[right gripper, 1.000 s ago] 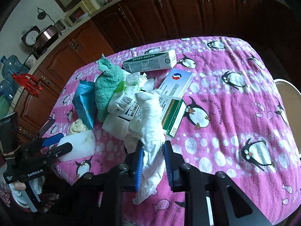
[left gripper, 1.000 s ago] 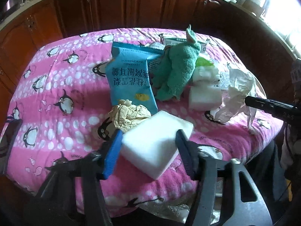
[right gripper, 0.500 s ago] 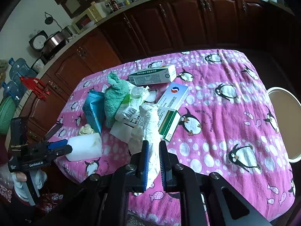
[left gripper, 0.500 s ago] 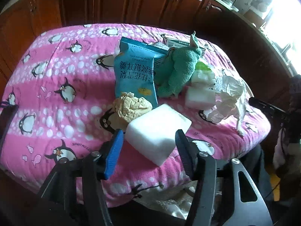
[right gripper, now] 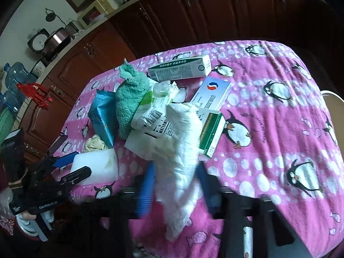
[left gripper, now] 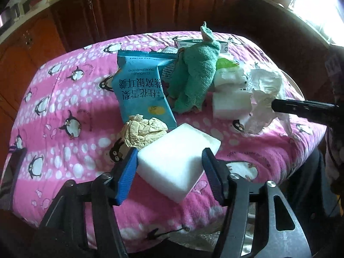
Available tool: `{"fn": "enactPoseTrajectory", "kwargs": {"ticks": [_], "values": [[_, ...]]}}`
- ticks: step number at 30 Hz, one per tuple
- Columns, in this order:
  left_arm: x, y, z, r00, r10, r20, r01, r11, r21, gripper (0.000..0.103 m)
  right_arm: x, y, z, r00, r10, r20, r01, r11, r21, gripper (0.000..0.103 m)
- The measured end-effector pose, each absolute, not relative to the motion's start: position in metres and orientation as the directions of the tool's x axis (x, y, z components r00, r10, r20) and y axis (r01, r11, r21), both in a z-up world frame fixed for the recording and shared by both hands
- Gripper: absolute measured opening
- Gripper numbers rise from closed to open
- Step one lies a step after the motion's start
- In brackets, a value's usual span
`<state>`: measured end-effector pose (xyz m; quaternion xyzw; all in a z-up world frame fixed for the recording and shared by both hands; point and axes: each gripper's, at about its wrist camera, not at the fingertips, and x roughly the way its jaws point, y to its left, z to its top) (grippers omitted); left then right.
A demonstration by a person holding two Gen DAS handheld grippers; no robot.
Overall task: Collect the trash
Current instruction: 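Lift the tissue with the right gripper while the left gripper grasps the white foam block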
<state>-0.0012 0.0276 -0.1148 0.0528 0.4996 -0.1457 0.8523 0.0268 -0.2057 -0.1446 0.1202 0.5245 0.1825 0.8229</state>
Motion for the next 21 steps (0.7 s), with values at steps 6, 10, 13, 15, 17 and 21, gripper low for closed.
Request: {"fn": "enactPoseTrajectory", "kwargs": {"ticks": [6,10,13,15,17,21], "values": [[-0.006,0.055,-0.091,0.482,-0.241,-0.843,0.263,0.957,-0.123,0.02,0.017,-0.214,-0.113,0.443,0.466,-0.766,-0.225,0.885,0.409,0.007],[-0.008,0.057,-0.092,0.47,-0.238,-0.85,0.273,0.955,-0.117,0.02,0.013,-0.22,-0.099,0.47,0.474,-0.745,-0.232,0.88,0.414,0.007],[-0.012,0.055,-0.091,0.471,-0.257,-0.844,0.289,0.949,-0.127,0.02,0.01,-0.221,-0.095,0.474,0.476,-0.741,-0.234,0.879,0.415,0.007],[-0.016,0.05,-0.088,0.48,-0.257,-0.839,0.307,0.945,-0.114,0.02,0.009,-0.222,-0.092,0.479,0.474,-0.739,-0.233,0.88,0.413,0.007],[-0.018,0.045,-0.085,0.48,-0.271,-0.835,0.312,0.942,-0.126,0.02,0.009,-0.224,-0.091,0.486,0.472,-0.736,-0.229,0.881,0.414,0.007],[-0.023,0.028,-0.073,0.484,-0.333,-0.809,0.367,0.917,-0.158,0.019,0.008,-0.23,-0.089,0.498,0.466,-0.731,-0.214,0.884,0.417,0.007]]}}
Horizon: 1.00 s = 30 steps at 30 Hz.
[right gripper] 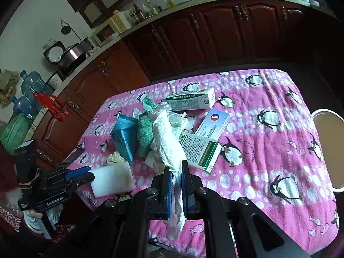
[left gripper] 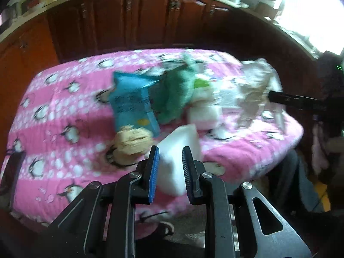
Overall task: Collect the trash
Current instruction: 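Lift the tissue with the right gripper while the left gripper grasps the white foam block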
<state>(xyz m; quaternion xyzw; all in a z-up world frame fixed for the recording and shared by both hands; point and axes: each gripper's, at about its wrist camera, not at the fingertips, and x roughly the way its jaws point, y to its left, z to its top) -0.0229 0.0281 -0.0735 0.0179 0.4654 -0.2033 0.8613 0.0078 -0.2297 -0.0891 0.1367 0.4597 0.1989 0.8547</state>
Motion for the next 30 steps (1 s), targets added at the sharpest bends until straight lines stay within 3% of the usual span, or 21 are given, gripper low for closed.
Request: {"fn": "enactPoseTrajectory", "kwargs": {"ticks": [6,8,9,10,15,30], "values": [[-0.03,-0.003,-0.069,0.492,-0.361,-0.792,0.445,0.886,-0.127,0.021,0.006,-0.234,-0.088,0.502,0.461,-0.732,-0.208,0.886,0.415,0.007],[-0.03,-0.001,-0.067,0.474,-0.402,-0.784,0.451,0.875,-0.176,0.038,0.005,-0.235,-0.088,0.502,0.462,-0.731,-0.207,0.885,0.417,0.007],[-0.029,0.001,-0.067,0.469,-0.408,-0.783,0.448,0.874,-0.187,0.058,0.005,-0.235,-0.088,0.501,0.463,-0.731,-0.206,0.884,0.419,0.007],[-0.028,0.003,-0.069,0.468,-0.404,-0.786,0.439,0.878,-0.19,0.064,0.005,-0.236,-0.089,0.501,0.465,-0.73,-0.206,0.883,0.421,0.007],[-0.021,0.009,-0.084,0.497,-0.364,-0.788,0.405,0.9,-0.161,0.066,0.006,-0.235,-0.092,0.494,0.472,-0.731,-0.206,0.88,0.429,0.007],[-0.009,0.058,-0.108,0.427,-0.347,-0.835,0.262,0.931,-0.253,0.07,0.009,-0.221,-0.091,0.472,0.484,-0.737,-0.237,0.874,0.423,0.007]]}}
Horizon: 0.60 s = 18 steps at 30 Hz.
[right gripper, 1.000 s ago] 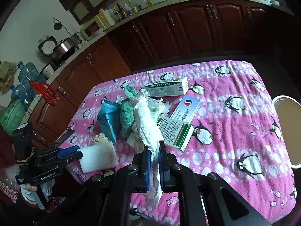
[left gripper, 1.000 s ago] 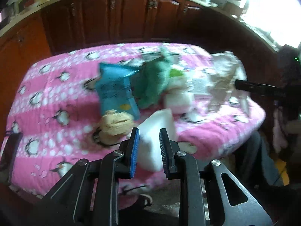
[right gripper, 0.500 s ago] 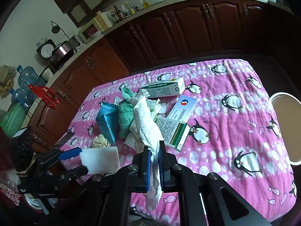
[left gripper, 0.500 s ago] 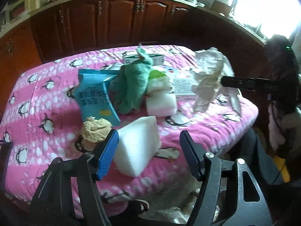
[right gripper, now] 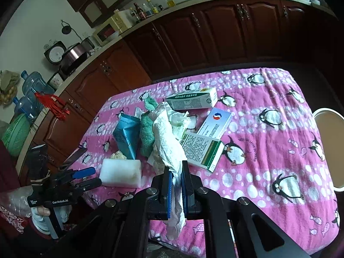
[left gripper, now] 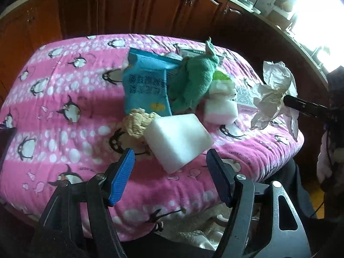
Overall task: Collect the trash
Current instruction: 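Lift the tissue with the right gripper while the left gripper grasps the white foam block, then carry both items over the white bucket and open both grippers to drop them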
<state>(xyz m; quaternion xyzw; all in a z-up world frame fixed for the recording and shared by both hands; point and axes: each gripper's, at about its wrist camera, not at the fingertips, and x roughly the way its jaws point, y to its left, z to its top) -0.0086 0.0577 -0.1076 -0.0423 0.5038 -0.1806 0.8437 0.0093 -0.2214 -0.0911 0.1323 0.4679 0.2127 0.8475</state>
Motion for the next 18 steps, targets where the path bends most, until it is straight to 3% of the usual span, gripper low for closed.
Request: {"fn": "enactPoseTrajectory", "kwargs": {"ticks": [6,8,9,18], "values": [[0.006,0.045,-0.126,0.377,-0.348,-0.858,0.191,0.936,-0.296,0.069,0.008,-0.216,-0.088,0.471,0.48,-0.74,-0.253,0.877,0.408,0.007],[0.01,0.046,-0.129,0.375,-0.349,-0.859,0.157,0.937,-0.312,0.062,0.009,-0.217,-0.088,0.471,0.478,-0.741,-0.251,0.878,0.407,0.007],[0.011,0.046,-0.13,0.37,-0.347,-0.862,0.149,0.938,-0.314,0.05,0.009,-0.218,-0.088,0.472,0.477,-0.741,-0.25,0.879,0.406,0.007],[-0.01,0.04,-0.088,0.428,-0.374,-0.823,0.211,0.927,-0.311,0.043,0.006,-0.234,-0.079,0.507,0.476,-0.719,-0.235,0.879,0.416,0.007]]}}
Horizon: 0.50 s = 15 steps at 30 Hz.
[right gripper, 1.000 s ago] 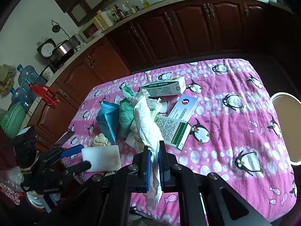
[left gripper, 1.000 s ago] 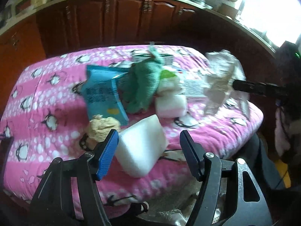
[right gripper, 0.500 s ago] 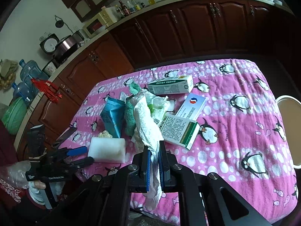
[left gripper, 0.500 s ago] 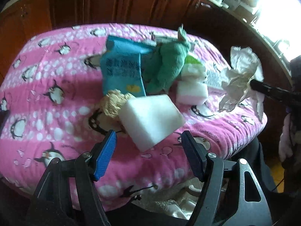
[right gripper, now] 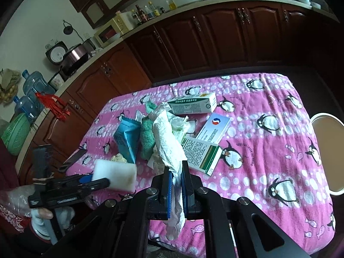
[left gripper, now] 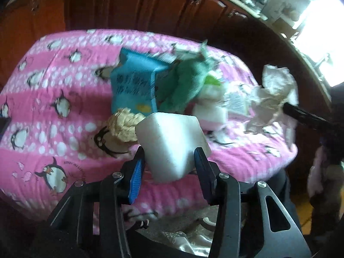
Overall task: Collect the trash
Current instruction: 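Carry both items over the white bucket and open both grippers to drop them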
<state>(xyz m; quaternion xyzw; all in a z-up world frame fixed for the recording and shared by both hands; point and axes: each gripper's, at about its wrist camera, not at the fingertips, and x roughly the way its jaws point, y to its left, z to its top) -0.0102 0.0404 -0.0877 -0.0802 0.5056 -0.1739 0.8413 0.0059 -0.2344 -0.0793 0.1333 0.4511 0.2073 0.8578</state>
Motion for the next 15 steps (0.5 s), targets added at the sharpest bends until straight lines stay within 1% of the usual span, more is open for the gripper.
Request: {"fn": "enactPoseTrajectory", "kwargs": {"ticks": [6,9,12,15], "values": [[-0.003,0.008,-0.046,0.443,-0.452,-0.774,0.312,0.887,-0.34,0.043,0.006,-0.267,-0.072,0.551,0.455,-0.699,-0.185,0.884,0.429,0.007],[0.01,-0.03,-0.034,0.435,-0.476,-0.765,0.383,0.866,-0.321,0.044,0.005,-0.29,-0.069,0.579,0.424,-0.697,-0.145,0.894,0.424,0.007],[0.021,-0.067,-0.029,0.415,-0.503,-0.758,0.445,0.839,-0.313,0.043,0.005,-0.322,-0.065,0.612,0.372,-0.698,-0.081,0.907,0.413,0.007],[0.038,-0.114,-0.028,0.393,-0.524,-0.755,0.505,0.81,-0.299,0.044,0.006,-0.358,-0.062,0.643,0.283,-0.712,0.002,0.929,0.371,0.007]]}}
